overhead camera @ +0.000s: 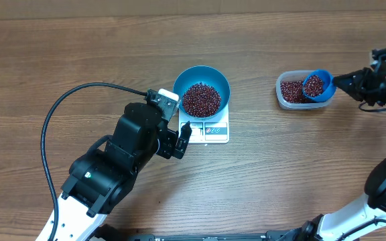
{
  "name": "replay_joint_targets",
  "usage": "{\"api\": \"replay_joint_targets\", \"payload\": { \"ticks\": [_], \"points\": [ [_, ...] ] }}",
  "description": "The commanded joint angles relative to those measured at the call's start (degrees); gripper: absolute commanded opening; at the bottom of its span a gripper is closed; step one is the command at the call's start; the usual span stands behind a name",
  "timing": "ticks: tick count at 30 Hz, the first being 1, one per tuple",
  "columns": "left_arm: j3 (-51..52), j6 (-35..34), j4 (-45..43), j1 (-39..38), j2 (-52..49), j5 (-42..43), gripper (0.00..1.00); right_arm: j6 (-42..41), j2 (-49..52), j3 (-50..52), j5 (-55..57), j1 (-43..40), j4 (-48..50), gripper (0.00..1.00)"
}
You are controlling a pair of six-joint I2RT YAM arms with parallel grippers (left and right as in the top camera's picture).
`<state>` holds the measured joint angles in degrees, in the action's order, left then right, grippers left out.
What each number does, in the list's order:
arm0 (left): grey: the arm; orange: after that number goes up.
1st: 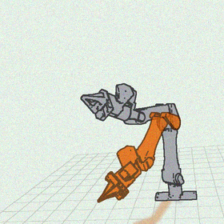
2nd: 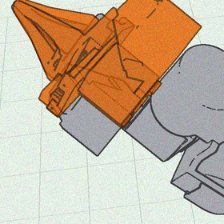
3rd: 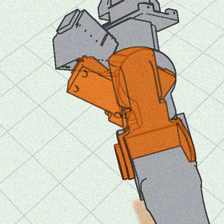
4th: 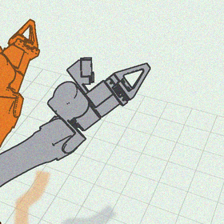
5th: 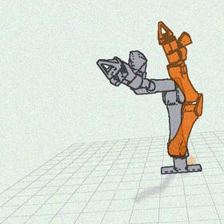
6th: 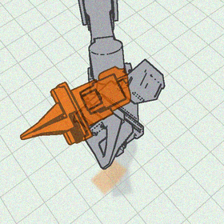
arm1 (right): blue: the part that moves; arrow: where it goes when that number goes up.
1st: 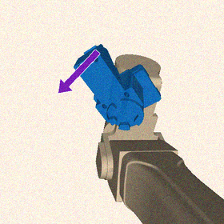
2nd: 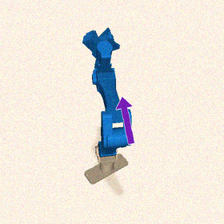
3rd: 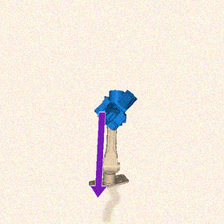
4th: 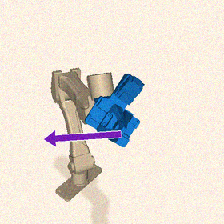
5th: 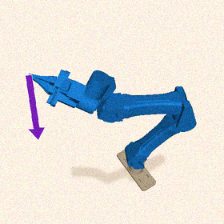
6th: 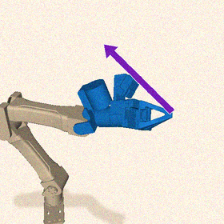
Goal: Scoop item into bowl and weigh 150g on scale
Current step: 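Scoop beans and lift the filled scoop with the right gripper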
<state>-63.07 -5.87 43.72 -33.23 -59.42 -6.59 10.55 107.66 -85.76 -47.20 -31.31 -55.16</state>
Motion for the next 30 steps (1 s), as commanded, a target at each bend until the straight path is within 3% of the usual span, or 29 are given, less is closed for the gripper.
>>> {"api": "replay_joint_targets", "payload": {
  "ticks": [1,18,30],
  "points": [
    [-0.24,-0.57,-0.17,0.26,0.17,0.5,1.0,-0.02,0.11,0.31,-5.03,-1.38,-0.68,0.04],
    [-0.24,-0.57,-0.17,0.26,0.17,0.5,1.0,-0.04,0.02,-2.25,-13.33,0.02,-4.81,0.04],
    [-0.24,-0.57,-0.17,0.26,0.17,0.5,0.99,-2.08,-0.57,-11.91,-12.63,13.84,-7.93,0.04]
  ]
}}
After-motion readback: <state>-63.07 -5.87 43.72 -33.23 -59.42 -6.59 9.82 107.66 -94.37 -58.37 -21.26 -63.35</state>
